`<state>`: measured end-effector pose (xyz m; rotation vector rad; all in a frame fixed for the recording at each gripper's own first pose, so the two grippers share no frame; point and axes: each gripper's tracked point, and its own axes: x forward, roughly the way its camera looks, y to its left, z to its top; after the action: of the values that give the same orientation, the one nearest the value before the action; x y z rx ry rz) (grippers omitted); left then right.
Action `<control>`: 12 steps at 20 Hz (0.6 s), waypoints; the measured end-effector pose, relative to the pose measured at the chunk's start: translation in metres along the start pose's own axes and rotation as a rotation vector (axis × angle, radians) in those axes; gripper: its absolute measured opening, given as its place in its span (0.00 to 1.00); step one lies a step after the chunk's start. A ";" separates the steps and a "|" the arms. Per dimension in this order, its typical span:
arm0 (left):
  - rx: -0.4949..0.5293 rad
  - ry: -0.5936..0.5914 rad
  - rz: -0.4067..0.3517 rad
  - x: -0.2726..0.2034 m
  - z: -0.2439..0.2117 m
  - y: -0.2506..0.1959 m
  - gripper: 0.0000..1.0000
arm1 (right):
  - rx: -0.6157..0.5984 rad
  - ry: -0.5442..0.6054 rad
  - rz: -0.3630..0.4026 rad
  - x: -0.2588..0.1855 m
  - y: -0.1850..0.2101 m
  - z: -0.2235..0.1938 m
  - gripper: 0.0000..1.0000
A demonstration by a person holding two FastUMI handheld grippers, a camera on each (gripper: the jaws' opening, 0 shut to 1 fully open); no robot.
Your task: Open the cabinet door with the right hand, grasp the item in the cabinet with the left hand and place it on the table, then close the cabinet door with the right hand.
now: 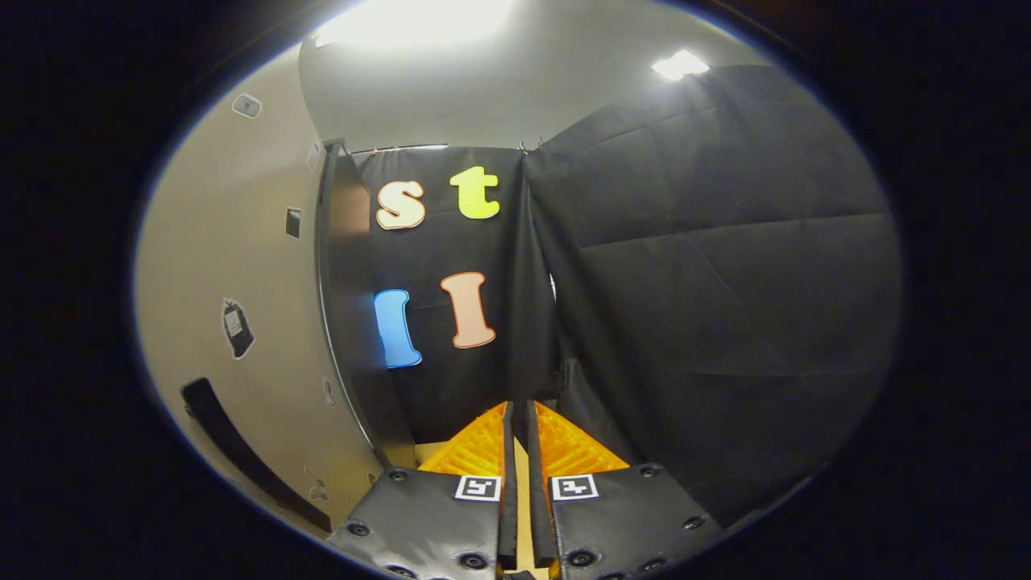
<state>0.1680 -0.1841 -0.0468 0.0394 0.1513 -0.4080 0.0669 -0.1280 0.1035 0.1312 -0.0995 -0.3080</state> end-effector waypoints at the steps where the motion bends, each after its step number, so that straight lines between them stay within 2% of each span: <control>1: 0.019 0.001 0.000 0.010 0.001 -0.002 0.93 | 0.017 -0.016 -0.012 0.007 -0.003 0.001 0.00; 2: 0.040 0.006 0.003 0.020 0.000 -0.004 0.93 | 0.041 -0.032 -0.008 0.011 -0.003 0.001 0.00; 3: 0.056 0.012 0.006 0.030 -0.001 -0.006 0.93 | 0.059 -0.033 -0.011 0.016 -0.005 -0.002 0.16; 6: 0.093 0.037 0.012 0.055 -0.006 -0.012 0.93 | 0.054 0.017 -0.090 0.025 -0.031 -0.026 0.17; 7: 0.107 0.038 0.014 0.063 -0.007 -0.013 0.93 | 0.040 0.035 -0.099 0.028 -0.036 -0.033 0.19; 8: 0.116 0.038 0.016 0.072 -0.008 -0.014 0.93 | 0.031 0.054 -0.102 0.034 -0.036 -0.038 0.17; 10: 0.121 0.036 0.027 0.090 -0.009 -0.013 0.93 | 0.013 0.075 -0.110 0.044 -0.037 -0.041 0.33; 12: 0.111 0.037 0.040 0.105 -0.011 -0.010 0.93 | -0.034 0.088 -0.145 0.055 -0.046 -0.046 0.61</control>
<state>0.2576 -0.2338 -0.0743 0.1592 0.1640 -0.3756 0.1107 -0.1829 0.0559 0.1180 0.0024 -0.4477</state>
